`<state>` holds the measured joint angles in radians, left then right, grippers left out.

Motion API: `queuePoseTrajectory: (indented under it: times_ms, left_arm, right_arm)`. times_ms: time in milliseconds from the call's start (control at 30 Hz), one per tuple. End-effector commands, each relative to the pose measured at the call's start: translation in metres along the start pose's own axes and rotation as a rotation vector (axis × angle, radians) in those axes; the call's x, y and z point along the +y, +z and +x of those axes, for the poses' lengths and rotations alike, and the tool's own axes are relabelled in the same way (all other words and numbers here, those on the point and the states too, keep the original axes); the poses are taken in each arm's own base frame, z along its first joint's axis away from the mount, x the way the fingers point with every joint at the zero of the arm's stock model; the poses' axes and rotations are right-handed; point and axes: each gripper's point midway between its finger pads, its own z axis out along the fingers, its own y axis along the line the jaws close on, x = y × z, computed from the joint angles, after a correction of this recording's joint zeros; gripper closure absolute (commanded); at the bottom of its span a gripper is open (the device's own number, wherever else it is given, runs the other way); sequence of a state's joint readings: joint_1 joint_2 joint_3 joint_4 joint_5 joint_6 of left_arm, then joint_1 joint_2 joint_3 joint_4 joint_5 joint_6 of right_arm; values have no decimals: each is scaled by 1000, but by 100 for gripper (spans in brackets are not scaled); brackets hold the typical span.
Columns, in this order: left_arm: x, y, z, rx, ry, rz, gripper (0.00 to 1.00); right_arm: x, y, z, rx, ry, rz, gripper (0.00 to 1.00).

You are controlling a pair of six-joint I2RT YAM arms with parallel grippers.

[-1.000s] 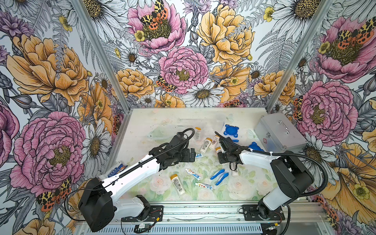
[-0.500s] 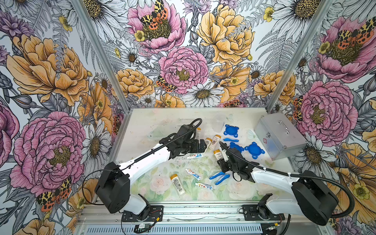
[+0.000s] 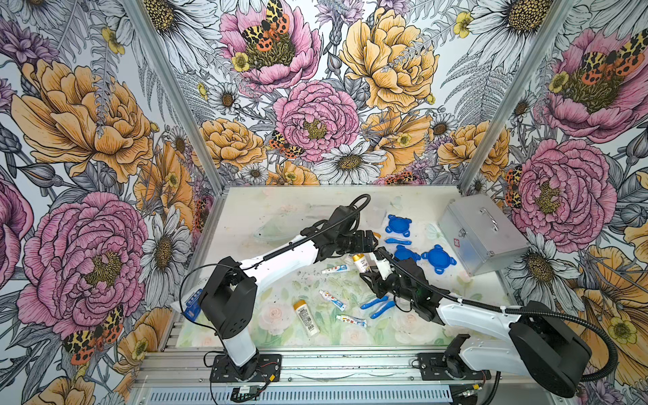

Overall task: Pack away toiletry kits
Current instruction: Pick up the toiletry item from the center of the board.

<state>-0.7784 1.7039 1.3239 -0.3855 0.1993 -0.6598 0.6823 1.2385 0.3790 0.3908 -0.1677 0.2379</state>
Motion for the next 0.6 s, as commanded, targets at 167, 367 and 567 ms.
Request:
queuePoseTrajectory:
  times_ms: [167, 367, 567]
  left_arm:
    - [21, -24, 3, -15, -10, -27, 16]
    - [8, -19, 24, 57, 44, 6, 24]
    - [6, -14, 31, 83, 51, 14, 43]
  right_arm:
    - [22, -11, -50, -194, -42, -95, 76]
    - [21, -8, -58, -207, -37, -82, 76]
    - [23, -5, -68, -229, -43, -97, 76]
